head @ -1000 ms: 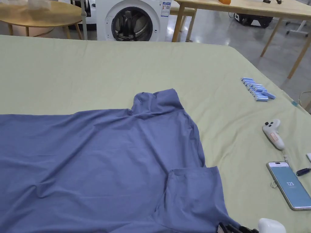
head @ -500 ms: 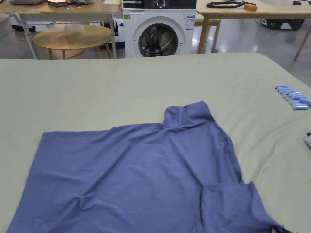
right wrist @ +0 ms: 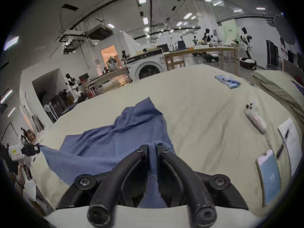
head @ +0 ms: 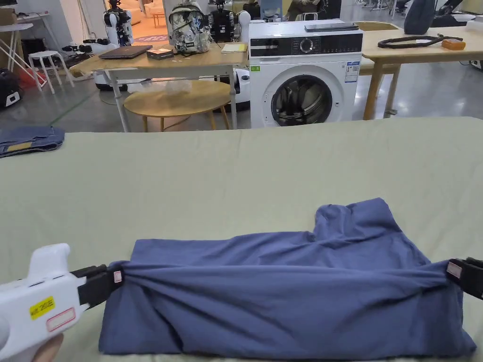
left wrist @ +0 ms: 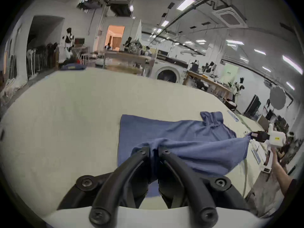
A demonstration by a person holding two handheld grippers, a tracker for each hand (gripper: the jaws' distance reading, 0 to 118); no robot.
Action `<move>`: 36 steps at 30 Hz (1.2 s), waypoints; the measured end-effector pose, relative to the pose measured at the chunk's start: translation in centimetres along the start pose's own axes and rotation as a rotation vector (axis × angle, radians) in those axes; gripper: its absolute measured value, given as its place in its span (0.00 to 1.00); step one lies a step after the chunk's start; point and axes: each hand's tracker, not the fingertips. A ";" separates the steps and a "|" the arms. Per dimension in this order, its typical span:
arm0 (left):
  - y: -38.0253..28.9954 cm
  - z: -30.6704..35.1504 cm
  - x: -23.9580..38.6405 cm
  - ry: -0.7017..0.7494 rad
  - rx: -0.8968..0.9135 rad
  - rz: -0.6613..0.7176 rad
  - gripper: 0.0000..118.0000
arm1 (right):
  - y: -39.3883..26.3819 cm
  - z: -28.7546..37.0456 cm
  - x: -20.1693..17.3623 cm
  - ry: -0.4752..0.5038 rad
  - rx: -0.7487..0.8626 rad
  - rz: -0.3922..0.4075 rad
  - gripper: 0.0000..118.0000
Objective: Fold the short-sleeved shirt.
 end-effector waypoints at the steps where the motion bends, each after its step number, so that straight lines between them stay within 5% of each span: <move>1: 0.2 -1.5 -0.3 0.016 -0.018 0.004 0.02 | 0.2 -1.5 -0.1 -0.010 -0.013 0.002 0.08; 5: -0.1 -6.8 -1.5 0.041 -0.103 0.028 0.02 | -0.1 -5.7 -1.0 -0.060 -0.056 0.050 0.08; 7: -0.6 -8.1 -1.9 0.042 -0.123 0.006 0.04 | -0.6 -7.7 -1.0 -0.106 -0.088 0.076 0.24; 9: -1.2 -7.8 -0.9 0.061 -0.140 -0.006 0.32 | -1.0 -8.3 -1.2 -0.156 -0.079 0.118 0.44; 10: -1.3 -7.6 -0.7 0.086 -0.138 -0.047 0.46 | -1.1 -8.2 -1.2 -0.180 -0.061 0.139 0.45; 16: 0.5 -1.6 2.0 0.043 0.000 -0.159 0.45 | -1.1 -4.0 -2.3 -0.095 0.044 0.174 0.45; 25: -2.7 12.8 9.1 0.046 0.351 -0.363 0.44 | -5.0 11.0 -7.5 0.072 0.253 0.278 0.38; 27: -4.6 14.9 9.9 0.029 0.365 -0.359 0.34 | -6.6 13.3 -8.6 0.078 0.272 0.270 0.23; 28: -5.3 15.8 11.0 -0.006 0.363 -0.335 0.10 | -7.5 14.2 -9.0 0.088 0.277 0.267 0.14; 29: -6.7 16.4 11.3 0.008 0.359 -0.312 0.00 | -8.3 15.0 -9.3 0.099 0.278 0.265 0.07; 36: -10.9 17.7 10.9 0.046 0.297 -0.210 0.00 | -12.4 16.7 -11.9 0.091 0.242 0.330 0.00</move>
